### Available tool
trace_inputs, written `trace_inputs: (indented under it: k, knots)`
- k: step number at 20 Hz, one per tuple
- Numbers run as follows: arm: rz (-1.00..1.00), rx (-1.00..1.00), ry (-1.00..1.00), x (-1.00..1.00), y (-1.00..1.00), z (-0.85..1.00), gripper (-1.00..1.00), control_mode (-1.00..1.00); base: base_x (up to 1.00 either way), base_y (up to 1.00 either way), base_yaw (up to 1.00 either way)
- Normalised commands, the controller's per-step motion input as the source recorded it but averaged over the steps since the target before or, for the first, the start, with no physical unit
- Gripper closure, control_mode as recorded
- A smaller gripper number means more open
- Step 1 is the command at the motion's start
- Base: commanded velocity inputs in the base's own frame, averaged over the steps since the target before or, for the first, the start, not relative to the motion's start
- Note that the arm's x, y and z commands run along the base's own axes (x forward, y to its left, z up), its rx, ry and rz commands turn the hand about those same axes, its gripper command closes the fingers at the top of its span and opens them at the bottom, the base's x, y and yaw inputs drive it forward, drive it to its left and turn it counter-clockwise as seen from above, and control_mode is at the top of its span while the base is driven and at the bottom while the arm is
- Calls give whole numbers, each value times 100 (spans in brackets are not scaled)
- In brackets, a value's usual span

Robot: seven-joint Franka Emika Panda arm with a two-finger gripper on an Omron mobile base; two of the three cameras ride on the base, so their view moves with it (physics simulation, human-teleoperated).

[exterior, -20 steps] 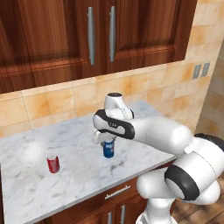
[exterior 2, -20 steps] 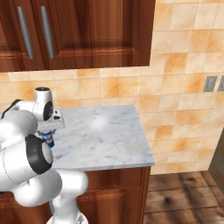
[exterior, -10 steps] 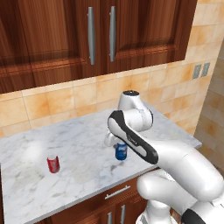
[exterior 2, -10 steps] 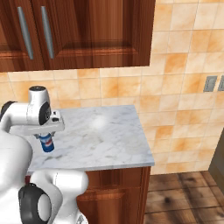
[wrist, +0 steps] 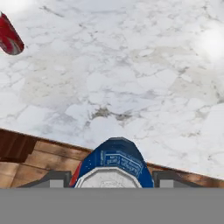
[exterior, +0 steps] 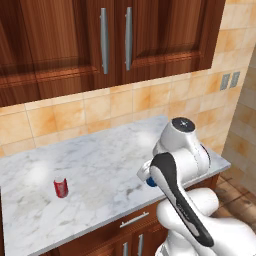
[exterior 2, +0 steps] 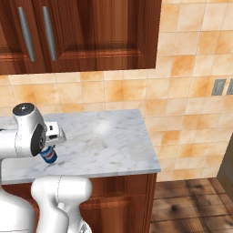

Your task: Four empty soda cans are scattered around the kitchen. Gather all the cans and cluster them next to the stove for recycling.

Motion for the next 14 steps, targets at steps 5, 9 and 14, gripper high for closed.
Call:
trace_inputs:
  k: [5, 9, 14]
  knots:
    - [0, 4, 3, -51, -29, 72, 100, -100, 0, 0, 0]
    - [0, 5, 15, -38, -23, 57, 100, -100, 0, 0, 0]
    - [-6, 7, 7, -9, -19, 5, 100, -100, 0, 0, 0]
